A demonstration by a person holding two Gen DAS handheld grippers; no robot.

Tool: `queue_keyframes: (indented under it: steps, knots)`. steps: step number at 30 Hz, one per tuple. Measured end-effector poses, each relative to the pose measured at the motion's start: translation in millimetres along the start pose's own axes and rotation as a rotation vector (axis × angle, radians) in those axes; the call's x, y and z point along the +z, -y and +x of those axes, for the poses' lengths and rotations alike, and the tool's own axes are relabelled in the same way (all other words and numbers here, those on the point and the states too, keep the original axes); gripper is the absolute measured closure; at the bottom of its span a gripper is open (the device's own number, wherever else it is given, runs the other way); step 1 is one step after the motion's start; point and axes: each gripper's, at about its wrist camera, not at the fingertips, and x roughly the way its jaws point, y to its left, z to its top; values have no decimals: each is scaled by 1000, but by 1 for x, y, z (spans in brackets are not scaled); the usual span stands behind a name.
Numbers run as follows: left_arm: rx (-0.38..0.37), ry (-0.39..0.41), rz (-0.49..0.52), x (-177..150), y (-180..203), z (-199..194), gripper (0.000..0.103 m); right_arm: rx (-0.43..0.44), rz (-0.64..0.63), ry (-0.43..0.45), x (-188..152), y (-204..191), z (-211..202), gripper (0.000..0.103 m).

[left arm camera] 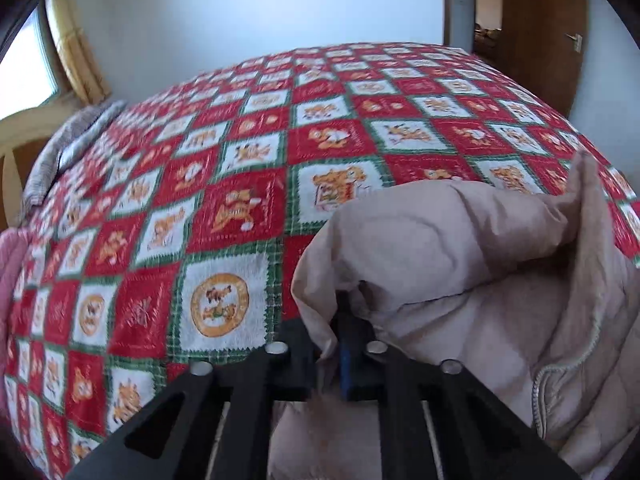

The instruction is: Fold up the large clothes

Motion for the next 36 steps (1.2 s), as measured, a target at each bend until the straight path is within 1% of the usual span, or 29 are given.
queue_keyframes:
  steps: [2, 4, 7, 8, 9, 10, 12, 15, 18, 20, 23, 28, 33, 35, 36]
  knots:
    - [-3, 29, 7, -1, 0, -13, 100, 10, 4, -23, 21, -6, 15, 14]
    - [2, 62, 10, -2, -2, -27, 100, 3, -14, -64, 38, -13, 34, 14]
    - [14, 120, 44, -4, -2, -47, 100, -25, -51, -90, 48, -17, 51, 14]
    - [17, 128, 56, -6, -2, -51, 100, -31, -70, -102, 47, -18, 53, 18]
    - [19, 134, 65, -7, -3, -54, 100, -45, -97, -111, 44, -18, 54, 33]
    - [18, 139, 68, -9, -4, -57, 100, -56, -121, -126, 39, -17, 54, 41]
    - [13, 138, 65, -13, -8, -59, 100, -65, -147, -167, 30, -10, 55, 74]
    - [0, 134, 40, -20, -13, -60, 100, -75, -173, -178, 17, 3, 48, 89]
    - [-4, 134, 23, -28, -14, -61, 100, -81, -203, -165, 6, 10, 35, 93]
    - [-5, 129, 20, -36, -13, -62, 100, -103, -236, -154, -1, 12, 28, 93]
    - [4, 113, 24, -49, -11, -60, 100, -115, -255, -173, -10, 14, 32, 94]
    - [24, 79, 57, -74, -6, -54, 100, -108, -237, -188, -26, 23, 36, 94]
    - [59, 68, 133, -92, 7, -46, 100, -138, -217, -215, -36, 34, 43, 94]
    - [66, 63, 133, -93, 7, -43, 100, -148, -202, -195, -36, 37, 37, 94]
    - [63, 62, 125, -93, 5, -43, 100, -139, -180, -179, -34, 39, 30, 94]
